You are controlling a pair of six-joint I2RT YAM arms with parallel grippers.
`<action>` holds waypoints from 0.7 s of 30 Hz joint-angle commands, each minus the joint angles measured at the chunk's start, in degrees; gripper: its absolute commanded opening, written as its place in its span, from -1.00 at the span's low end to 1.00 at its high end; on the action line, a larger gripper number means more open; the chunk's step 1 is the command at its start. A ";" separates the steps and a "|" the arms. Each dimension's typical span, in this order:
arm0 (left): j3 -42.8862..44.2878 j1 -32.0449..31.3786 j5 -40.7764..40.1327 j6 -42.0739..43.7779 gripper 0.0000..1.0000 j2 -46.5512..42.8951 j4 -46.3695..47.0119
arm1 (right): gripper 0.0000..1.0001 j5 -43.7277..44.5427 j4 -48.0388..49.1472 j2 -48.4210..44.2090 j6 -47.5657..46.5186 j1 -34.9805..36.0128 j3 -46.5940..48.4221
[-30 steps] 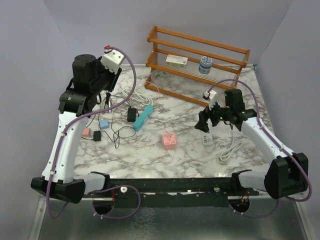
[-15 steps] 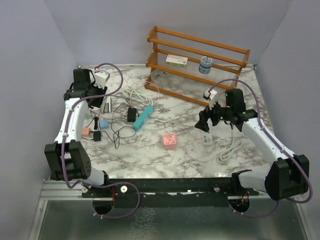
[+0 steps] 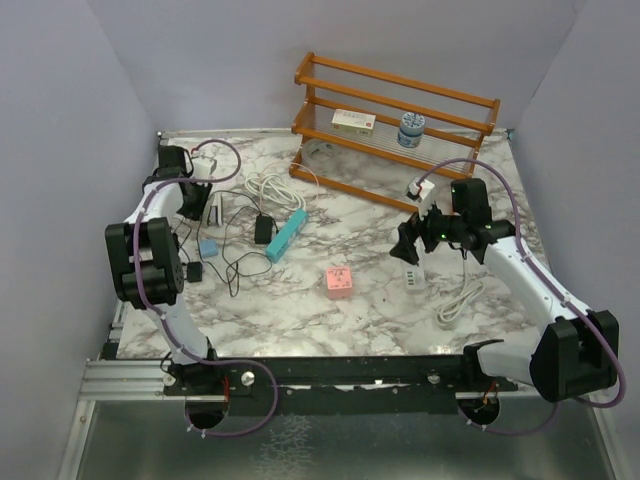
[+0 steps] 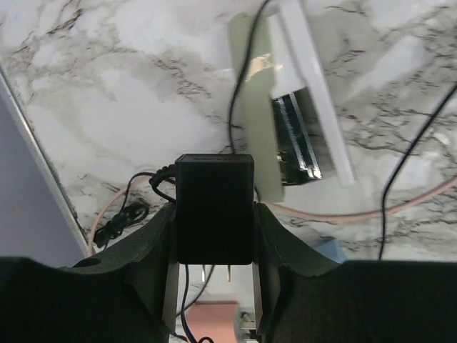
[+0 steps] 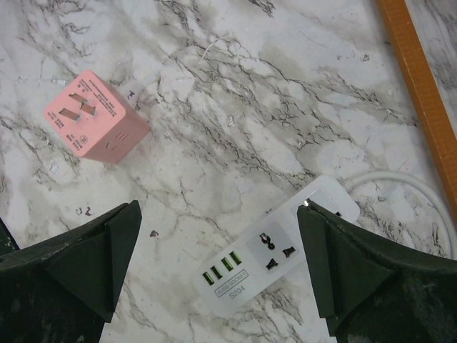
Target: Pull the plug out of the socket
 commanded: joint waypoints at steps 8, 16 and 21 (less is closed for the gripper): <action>8.54 6.15 5.48 -2.24 -0.49 9.12 -2.01 | 1.00 0.79 0.57 0.53 -0.78 0.32 0.06; 8.68 6.16 10.04 -3.35 -0.09 11.78 -4.74 | 1.00 1.32 0.81 0.65 -0.98 0.32 -0.27; 5.30 6.14 13.77 -4.31 0.97 5.73 -4.08 | 1.00 1.41 0.80 1.23 -0.95 0.32 -0.11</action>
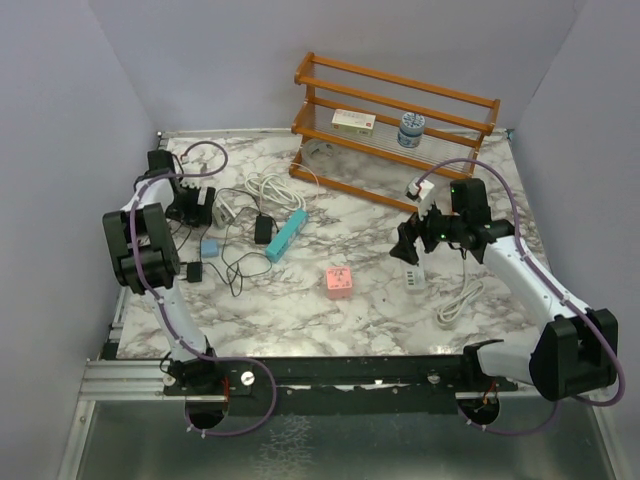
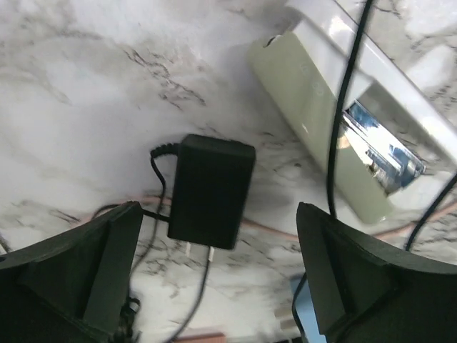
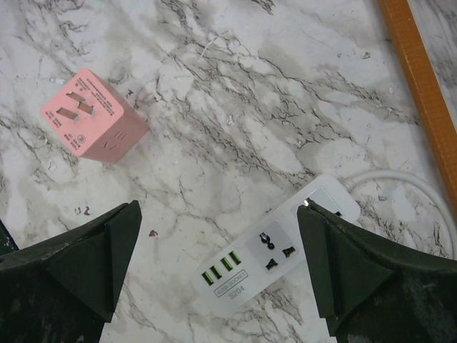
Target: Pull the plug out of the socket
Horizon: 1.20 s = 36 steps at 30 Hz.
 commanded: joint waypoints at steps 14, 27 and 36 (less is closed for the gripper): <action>-12.40 -8.34 15.30 -5.90 0.98 -26.50 5.83 | 1.00 1.27 0.48 1.18 -0.75 0.32 0.05; -13.68 -29.93 13.64 -4.19 0.84 -17.42 8.05 | 1.00 2.60 0.58 -0.14 -0.99 0.32 -0.84; -8.71 -37.02 8.95 -3.12 0.40 -6.61 6.52 | 1.00 3.17 0.51 0.54 -1.17 0.32 -0.92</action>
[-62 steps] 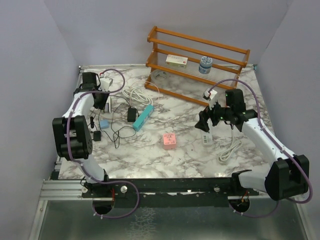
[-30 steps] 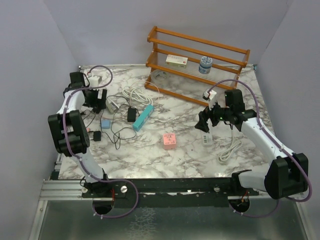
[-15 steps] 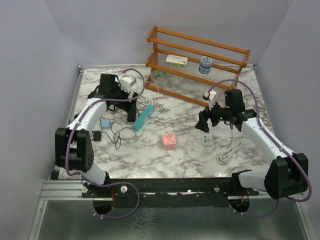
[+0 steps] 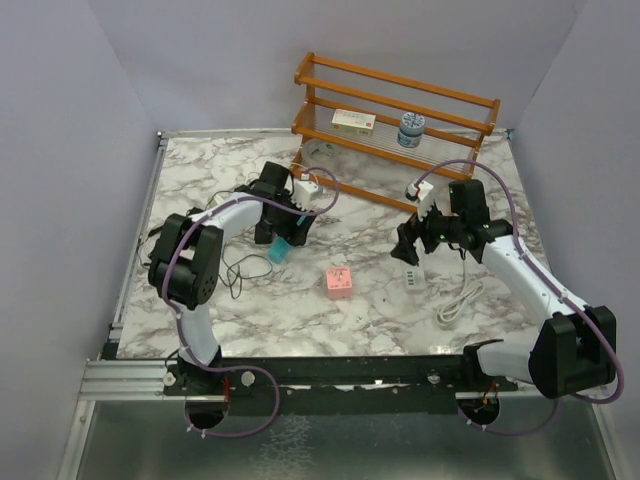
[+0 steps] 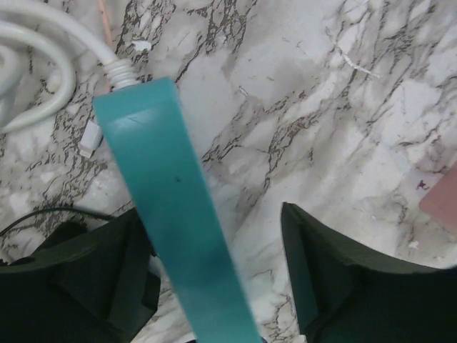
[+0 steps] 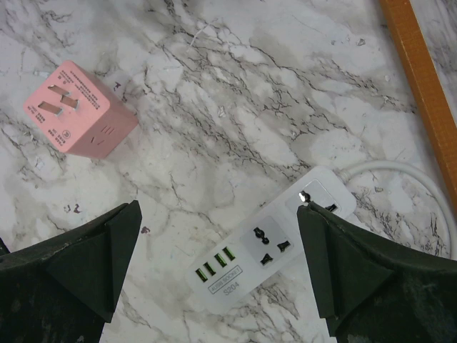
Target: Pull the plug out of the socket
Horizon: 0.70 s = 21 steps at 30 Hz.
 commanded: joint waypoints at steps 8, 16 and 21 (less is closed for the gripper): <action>7.75 -7.03 15.26 0.53 -0.13 6.48 -3.62 | 1.00 3.52 0.55 -0.62 -1.10 0.32 -0.64; 16.20 -10.58 36.95 -2.77 -0.18 15.38 -4.08 | 1.00 8.54 1.71 -1.43 -0.90 0.04 -1.40; 23.55 -12.51 37.95 -6.33 -0.17 22.71 -4.33 | 0.99 8.95 1.83 -0.92 -1.01 -0.84 -1.41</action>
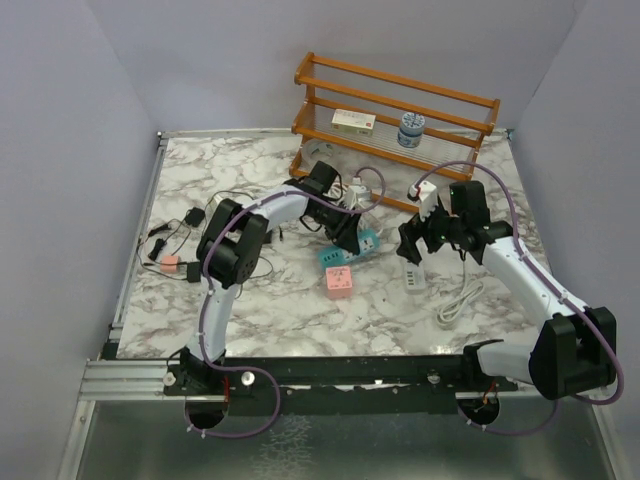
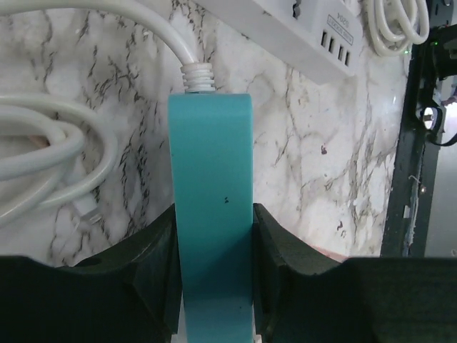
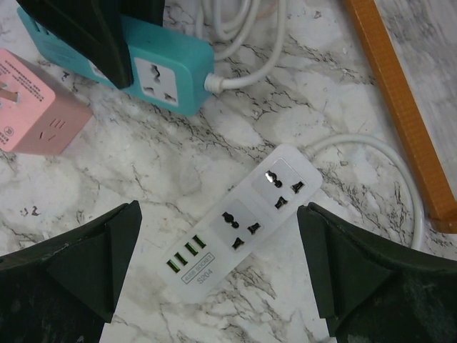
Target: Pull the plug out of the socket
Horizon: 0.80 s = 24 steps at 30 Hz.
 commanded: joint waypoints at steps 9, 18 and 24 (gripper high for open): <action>6.06 -1.95 -4.07 -3.85 0.56 4.06 -0.21 | 0.99 1.48 1.13 0.26 -0.81 -1.13 -0.37; 3.69 -1.84 -11.07 0.75 0.98 -7.18 -2.07 | 0.99 1.13 0.99 -0.79 -0.97 -1.26 -0.59; 0.11 -0.57 -14.05 5.36 0.98 -14.58 -4.27 | 0.99 -1.76 0.89 -1.32 -2.61 -1.26 -0.95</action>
